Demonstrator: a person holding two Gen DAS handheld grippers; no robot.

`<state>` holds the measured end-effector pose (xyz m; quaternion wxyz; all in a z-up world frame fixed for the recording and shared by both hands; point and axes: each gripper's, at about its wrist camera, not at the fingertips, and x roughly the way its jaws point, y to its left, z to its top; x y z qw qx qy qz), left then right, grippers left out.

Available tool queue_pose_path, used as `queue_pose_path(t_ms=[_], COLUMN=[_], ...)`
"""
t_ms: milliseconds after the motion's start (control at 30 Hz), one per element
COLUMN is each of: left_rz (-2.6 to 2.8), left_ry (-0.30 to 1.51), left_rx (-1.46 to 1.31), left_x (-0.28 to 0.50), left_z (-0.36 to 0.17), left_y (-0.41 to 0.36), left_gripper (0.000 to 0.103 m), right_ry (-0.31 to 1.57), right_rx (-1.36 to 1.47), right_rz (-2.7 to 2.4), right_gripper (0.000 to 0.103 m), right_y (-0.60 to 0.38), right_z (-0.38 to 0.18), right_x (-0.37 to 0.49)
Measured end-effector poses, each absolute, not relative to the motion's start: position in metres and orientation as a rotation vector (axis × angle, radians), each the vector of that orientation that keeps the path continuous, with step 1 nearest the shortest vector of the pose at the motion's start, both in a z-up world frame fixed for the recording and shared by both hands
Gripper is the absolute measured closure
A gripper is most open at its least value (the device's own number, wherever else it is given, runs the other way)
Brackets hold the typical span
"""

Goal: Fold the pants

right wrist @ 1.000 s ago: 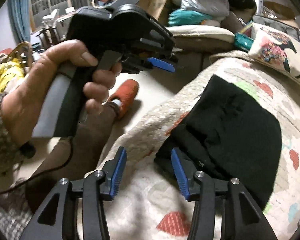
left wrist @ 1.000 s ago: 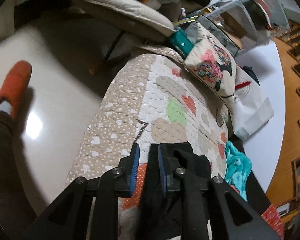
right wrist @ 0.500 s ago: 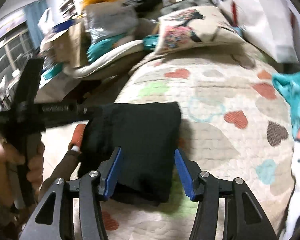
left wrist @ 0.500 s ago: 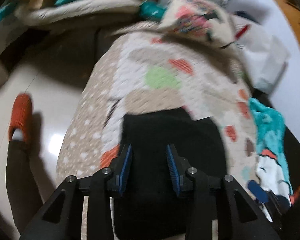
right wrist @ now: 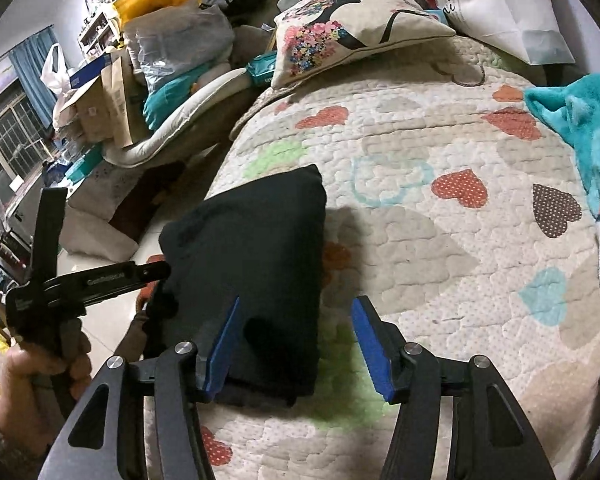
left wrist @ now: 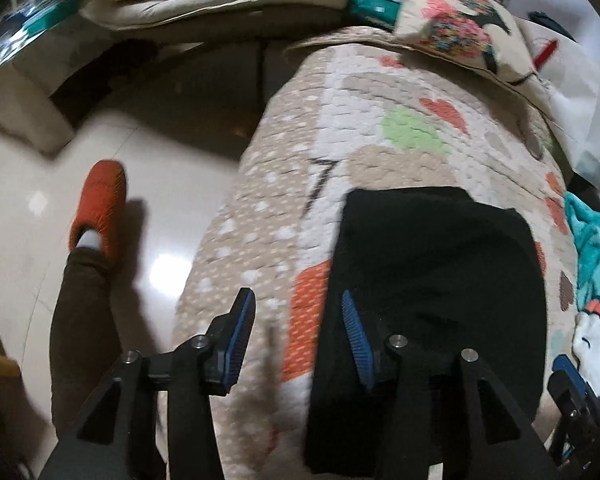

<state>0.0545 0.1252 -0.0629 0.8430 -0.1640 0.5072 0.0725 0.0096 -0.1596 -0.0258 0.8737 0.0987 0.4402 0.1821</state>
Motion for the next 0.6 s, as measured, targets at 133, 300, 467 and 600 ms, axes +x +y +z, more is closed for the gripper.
queue_pose_path(t_ms=[133, 300, 467, 600], left_rz=[0.218, 0.204, 0.160, 0.124], left_ry=[1.096, 0.989, 0.872, 0.783], left_rx=[-0.398, -0.311, -0.189, -0.118], left_x=[0.036, 0.003, -0.016, -0.028], left_z=[-0.068, -0.040, -0.009, 0.013], left_y=[0.145, 0.132, 0.097, 0.071], left_gripper=[0.059, 0.059, 0.055, 0.051], right_ry=[0.922, 0.910, 0.882, 0.856], right_rx=[0.192, 0.167, 0.129, 0.127], right_rz=[0.371, 0.369, 0.358, 0.326], right_gripper=[0.039, 0.037, 0.037, 0.036], right_y=[-0.158, -0.152, -0.148, -0.154], right_z=[-0.028, -0.028, -0.024, -0.019], right_x=[0.007, 0.003, -0.003, -0.006])
